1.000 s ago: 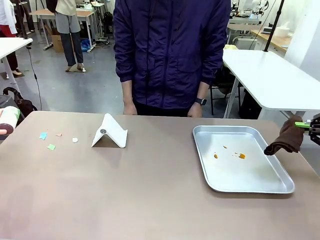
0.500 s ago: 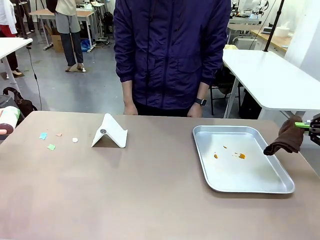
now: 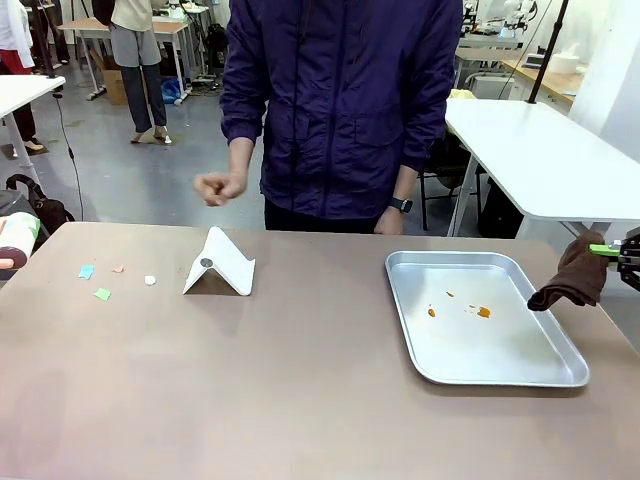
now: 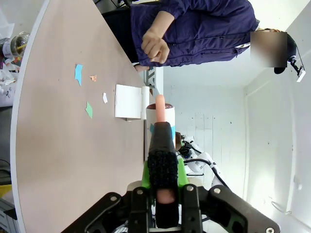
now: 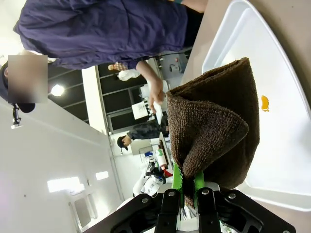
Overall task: Clean the surface of the table.
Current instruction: If a person points to the right, clean the right side of the table with your right hand, and if they point to the left, clean the left side with your left hand.
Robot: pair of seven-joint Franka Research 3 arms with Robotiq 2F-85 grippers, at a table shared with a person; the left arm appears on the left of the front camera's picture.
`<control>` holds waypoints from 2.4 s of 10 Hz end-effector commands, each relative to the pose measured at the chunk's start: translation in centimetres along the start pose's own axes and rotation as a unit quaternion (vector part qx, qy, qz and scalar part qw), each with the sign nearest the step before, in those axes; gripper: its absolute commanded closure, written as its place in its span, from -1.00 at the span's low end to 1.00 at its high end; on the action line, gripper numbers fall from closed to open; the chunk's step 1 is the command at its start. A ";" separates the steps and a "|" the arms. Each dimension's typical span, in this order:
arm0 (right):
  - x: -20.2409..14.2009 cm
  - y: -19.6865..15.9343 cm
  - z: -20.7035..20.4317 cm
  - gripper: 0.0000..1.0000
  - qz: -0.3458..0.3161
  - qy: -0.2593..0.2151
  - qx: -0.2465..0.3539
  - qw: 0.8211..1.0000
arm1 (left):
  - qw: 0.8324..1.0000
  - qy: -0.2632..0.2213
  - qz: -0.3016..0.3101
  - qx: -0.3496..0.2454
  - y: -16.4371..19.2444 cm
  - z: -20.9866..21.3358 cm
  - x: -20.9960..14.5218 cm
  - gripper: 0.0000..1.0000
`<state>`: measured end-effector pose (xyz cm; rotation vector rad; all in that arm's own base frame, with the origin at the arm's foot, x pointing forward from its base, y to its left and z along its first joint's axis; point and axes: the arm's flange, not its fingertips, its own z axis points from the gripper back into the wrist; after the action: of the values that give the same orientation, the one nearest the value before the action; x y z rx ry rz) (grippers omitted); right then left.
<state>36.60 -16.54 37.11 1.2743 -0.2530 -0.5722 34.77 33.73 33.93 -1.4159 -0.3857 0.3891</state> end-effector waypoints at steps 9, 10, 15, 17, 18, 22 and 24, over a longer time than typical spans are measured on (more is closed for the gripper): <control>-0.1 0.5 0.2 1.00 -0.010 0.006 -0.003 1.000 | 1.000 0.000 0.000 0.000 0.0 0.0 0.0 0.55; -0.1 0.5 0.2 1.00 -0.010 0.006 -0.003 1.000 | 0.999 -0.036 0.007 0.023 -0.3 -0.4 0.0 0.55; -0.1 0.5 0.2 1.00 -0.010 0.006 -0.003 1.000 | 0.986 -0.086 0.017 0.139 -1.0 -3.5 0.0 0.55; -0.1 0.5 0.2 1.00 -0.010 0.006 -0.003 1.000 | 0.980 -0.098 0.022 0.173 -1.0 -4.6 0.6 0.55; -0.1 0.5 0.2 1.00 -0.010 0.006 -0.003 1.000 | 0.978 -0.095 0.022 0.182 -0.9 -5.2 0.6 0.55; -0.1 0.5 0.2 1.00 -0.010 0.006 -0.003 1.000 | 0.967 -0.128 0.024 0.218 -0.5 -7.3 0.8 0.55; -0.1 0.5 0.2 1.00 -0.010 0.006 -0.003 1.000 | 0.966 -0.174 0.011 0.192 -0.8 -6.9 0.8 0.55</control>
<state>36.61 -16.54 37.11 1.2743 -0.2527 -0.5725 39.35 28.86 33.48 -0.9508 -0.4706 0.6604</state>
